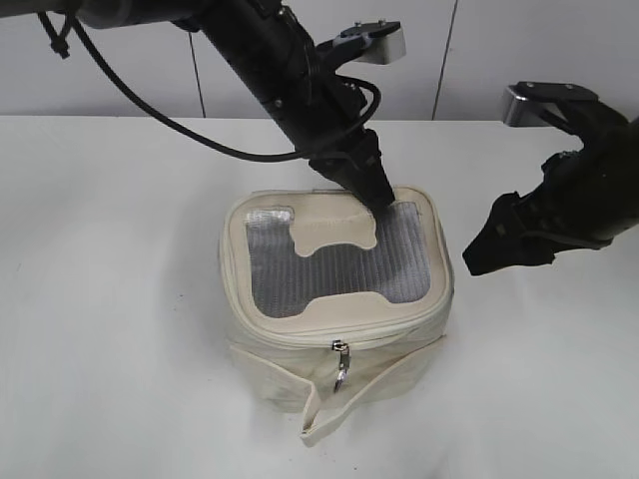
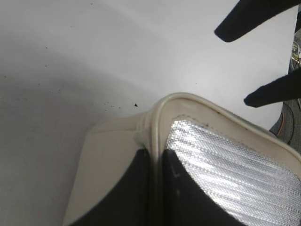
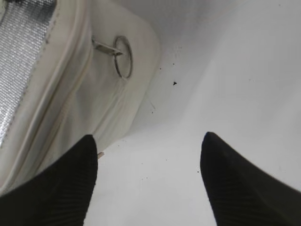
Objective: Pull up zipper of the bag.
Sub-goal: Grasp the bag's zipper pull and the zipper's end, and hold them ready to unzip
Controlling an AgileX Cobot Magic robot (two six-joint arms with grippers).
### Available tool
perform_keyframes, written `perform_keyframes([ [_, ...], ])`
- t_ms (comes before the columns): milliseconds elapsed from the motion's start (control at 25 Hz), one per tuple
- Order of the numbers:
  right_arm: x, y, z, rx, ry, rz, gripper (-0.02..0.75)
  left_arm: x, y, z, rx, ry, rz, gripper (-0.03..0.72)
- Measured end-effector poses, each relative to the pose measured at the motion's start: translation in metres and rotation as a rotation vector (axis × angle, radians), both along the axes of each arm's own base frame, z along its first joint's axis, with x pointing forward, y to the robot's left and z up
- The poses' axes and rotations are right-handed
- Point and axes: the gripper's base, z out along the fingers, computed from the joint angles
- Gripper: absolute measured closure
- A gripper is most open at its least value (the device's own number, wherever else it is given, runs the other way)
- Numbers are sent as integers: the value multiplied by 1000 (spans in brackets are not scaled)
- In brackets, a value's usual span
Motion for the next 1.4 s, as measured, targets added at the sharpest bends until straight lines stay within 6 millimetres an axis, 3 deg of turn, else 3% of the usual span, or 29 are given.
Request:
perform_keyframes([
  [320, 1, 0, 0, 4, -5, -3, 204, 1, 0, 0, -2, -7, 6, 639],
  [400, 1, 0, 0, 5, -5, -4, 204, 1, -1, 0, -3, -12, 9, 587],
  [640, 1, 0, 0, 5, -5, -4, 204, 3, -3, 9, -30, -53, 25, 338],
  [1000, 1, 0, 0, 5, -5, -5, 204, 13, -8, 34, -80, -167, 43, 243],
  [1160, 1, 0, 0, 5, -4, -6, 204, 12, -9, 27, -60, -140, 27, 165],
  [1400, 1, 1, 0, 11, -2, -12, 204, 4, -22, 4, -18, -91, -21, 144],
])
